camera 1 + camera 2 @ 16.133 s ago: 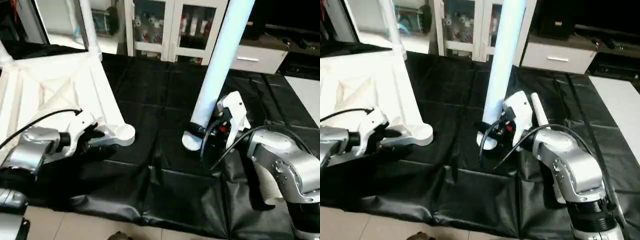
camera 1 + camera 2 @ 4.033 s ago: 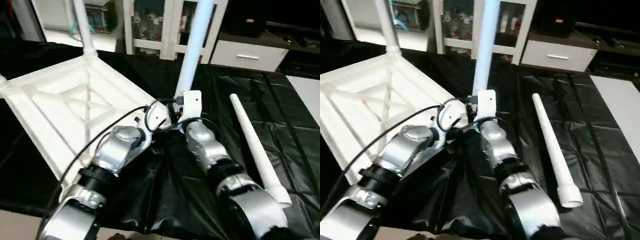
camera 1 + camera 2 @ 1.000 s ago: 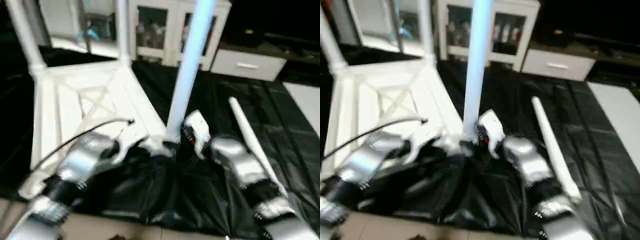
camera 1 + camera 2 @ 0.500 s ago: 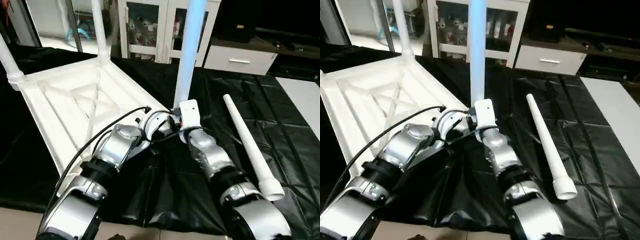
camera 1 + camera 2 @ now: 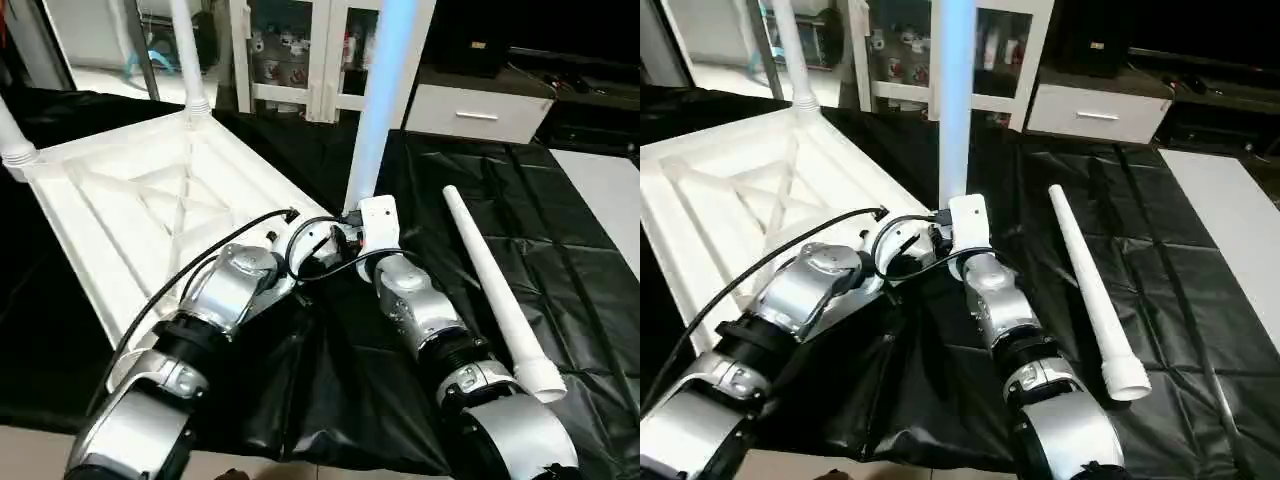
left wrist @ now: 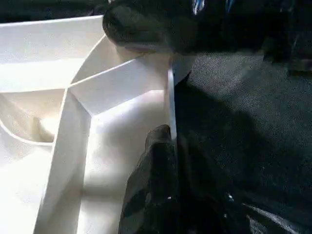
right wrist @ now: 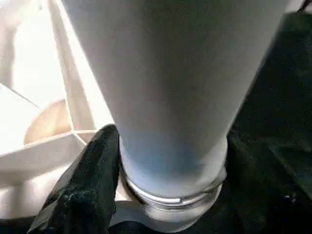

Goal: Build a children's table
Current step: Insert table leg to table base

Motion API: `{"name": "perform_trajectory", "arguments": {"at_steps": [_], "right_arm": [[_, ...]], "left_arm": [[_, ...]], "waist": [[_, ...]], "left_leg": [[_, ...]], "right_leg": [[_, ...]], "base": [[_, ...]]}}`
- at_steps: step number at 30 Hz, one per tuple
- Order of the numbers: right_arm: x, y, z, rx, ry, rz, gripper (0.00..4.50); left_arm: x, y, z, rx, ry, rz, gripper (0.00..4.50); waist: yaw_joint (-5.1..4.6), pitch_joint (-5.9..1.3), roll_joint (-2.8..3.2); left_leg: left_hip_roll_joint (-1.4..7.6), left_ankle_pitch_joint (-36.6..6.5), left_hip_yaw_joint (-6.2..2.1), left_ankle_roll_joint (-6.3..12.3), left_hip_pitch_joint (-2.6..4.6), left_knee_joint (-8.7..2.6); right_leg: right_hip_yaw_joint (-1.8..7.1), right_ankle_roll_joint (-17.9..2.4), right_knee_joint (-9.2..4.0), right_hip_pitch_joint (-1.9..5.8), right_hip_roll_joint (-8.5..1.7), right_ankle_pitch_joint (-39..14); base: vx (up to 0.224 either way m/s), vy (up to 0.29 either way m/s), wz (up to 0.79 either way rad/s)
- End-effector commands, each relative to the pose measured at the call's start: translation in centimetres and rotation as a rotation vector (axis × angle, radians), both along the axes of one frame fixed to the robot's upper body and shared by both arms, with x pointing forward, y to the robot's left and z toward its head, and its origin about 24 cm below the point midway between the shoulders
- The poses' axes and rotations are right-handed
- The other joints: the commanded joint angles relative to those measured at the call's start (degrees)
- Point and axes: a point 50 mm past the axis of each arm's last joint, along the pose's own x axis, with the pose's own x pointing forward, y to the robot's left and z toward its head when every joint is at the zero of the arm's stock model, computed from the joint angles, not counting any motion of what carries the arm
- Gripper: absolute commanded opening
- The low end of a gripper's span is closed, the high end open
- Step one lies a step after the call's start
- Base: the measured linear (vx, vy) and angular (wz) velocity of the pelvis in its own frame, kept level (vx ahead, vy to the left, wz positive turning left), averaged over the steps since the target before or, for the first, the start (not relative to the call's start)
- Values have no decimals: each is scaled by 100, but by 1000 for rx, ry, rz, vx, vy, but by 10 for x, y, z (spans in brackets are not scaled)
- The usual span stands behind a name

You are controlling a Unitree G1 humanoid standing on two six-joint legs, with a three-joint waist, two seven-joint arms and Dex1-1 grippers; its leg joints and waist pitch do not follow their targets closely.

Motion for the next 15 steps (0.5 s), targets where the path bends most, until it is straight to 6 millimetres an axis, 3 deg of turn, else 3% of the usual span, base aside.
{"name": "perform_trajectory", "arguments": {"at_steps": [1, 2, 5, 7, 14, 15], "right_arm": [[0, -11, 1, 77, 30, 23, 272], [1, -15, 9, 112, 19, 81, 272], [1, -29, 25, 130, -12, 220, 272], [-1, -39, 32, 102, -19, 316, 272], [-11, -60, 48, 28, -29, 508, 272], [-12, -63, 54, 44, -31, 535, 272]], "left_arm": [[-12, 4, -14, 41, 80, -72, 0], [-16, 8, -15, 61, 93, -109, 0], [-24, 19, -16, 117, 96, -210, 0], [-31, 26, -16, 143, 102, -269, 0], [-38, 37, -15, 162, 97, -290, 0], [-38, 39, -13, 158, 75, -282, 28]], "waist": [[28, -331, 49], [22, -332, 20], [55, -336, 28], [99, -331, 35], [139, -312, 17], [138, -317, 11]], "left_leg": [[464, -1319, -240, -21, 62, -448], [459, -1252, -231, 15, 57, -443], [468, -1044, -231, 106, 57, -433], [469, -934, -204, 82, 89, -419], [472, -1143, -217, -13, 83, -428], [459, -1087, -212, -6, 80, -421]], "right_leg": [[384, -1059, -413, 205, -644, -933], [381, -1082, -410, 207, -642, -897], [371, -1152, -388, 219, -637, -782], [369, -1164, -382, 187, -621, -758], [376, -1092, -417, 200, -630, -1156], [373, -1115, -412, 200, -624, -1116]], "base": [[0, 0, 0], [0, 0, 0], [0, 0, 0], [0, 0, 0], [0, 0, 0], [0, 0, 0]]}}
